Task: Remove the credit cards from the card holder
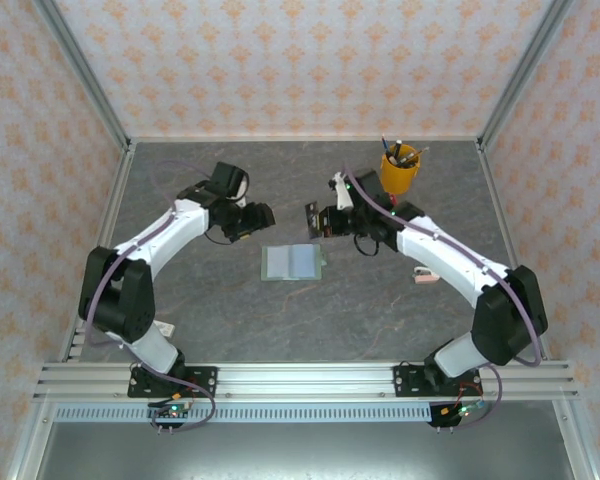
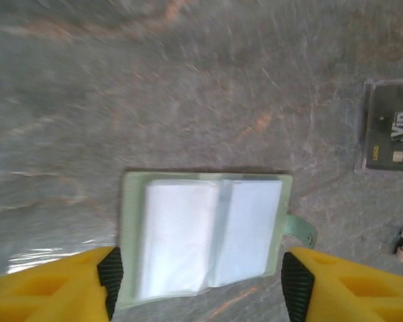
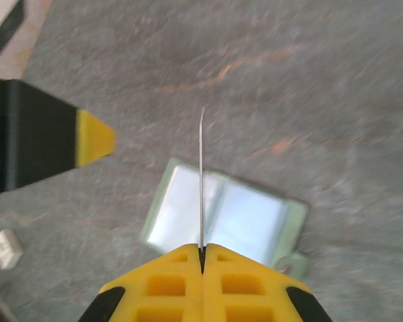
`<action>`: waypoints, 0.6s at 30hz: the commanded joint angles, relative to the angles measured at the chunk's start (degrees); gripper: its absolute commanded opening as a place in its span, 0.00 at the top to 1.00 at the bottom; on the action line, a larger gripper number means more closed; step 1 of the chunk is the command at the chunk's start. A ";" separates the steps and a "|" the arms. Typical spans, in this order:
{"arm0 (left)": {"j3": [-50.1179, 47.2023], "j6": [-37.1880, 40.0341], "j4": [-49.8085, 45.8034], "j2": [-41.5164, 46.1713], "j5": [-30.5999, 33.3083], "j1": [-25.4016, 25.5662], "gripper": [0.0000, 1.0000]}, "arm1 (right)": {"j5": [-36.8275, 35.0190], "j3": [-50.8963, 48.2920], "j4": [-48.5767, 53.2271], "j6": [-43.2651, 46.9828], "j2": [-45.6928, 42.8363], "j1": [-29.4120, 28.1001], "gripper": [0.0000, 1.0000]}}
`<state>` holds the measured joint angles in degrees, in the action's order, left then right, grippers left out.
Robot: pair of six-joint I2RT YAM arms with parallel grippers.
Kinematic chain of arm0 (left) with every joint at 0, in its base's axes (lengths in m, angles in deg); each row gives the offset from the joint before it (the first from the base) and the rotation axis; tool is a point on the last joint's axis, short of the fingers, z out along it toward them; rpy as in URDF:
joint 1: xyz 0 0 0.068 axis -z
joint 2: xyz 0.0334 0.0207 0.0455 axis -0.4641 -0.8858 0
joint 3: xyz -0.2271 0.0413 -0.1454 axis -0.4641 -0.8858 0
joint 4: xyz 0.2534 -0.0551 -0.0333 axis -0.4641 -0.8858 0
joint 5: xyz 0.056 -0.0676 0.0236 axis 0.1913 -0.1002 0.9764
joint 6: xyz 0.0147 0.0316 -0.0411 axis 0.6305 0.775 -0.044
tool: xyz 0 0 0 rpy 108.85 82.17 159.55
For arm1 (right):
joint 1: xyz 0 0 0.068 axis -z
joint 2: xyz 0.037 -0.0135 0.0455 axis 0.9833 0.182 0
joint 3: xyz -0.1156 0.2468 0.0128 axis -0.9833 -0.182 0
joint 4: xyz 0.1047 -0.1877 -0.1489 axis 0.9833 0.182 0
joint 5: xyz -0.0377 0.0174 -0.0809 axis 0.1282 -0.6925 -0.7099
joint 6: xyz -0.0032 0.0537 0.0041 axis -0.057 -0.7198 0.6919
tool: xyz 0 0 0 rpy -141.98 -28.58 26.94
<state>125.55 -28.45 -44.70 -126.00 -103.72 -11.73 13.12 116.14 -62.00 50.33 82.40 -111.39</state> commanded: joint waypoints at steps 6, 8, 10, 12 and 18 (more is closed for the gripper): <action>1.89 7.46 -10.81 10.74 10.35 -3.48 0.08 | -14.46 11.28 13.80 12.45 1.20 9.60 1.00; 1.66 8.44 -11.42 13.51 12.14 -3.58 0.03 | -12.98 12.08 14.59 13.46 1.64 12.46 1.00; 1.81 9.45 -12.35 15.15 13.40 -3.71 0.00 | -11.57 12.34 15.21 14.55 2.12 14.39 1.00; 1.73 10.43 -13.15 16.13 14.28 -3.99 0.00 | -9.30 12.64 16.48 15.85 3.35 15.72 1.00; 0.46 11.00 -13.76 16.74 14.78 -4.39 0.00 | -6.05 14.27 20.74 18.79 9.39 17.51 1.00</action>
<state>126.29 -19.05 -56.02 -109.44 -91.18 -15.55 5.34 128.41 -45.41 66.44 89.68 -94.30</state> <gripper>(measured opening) 0.998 0.049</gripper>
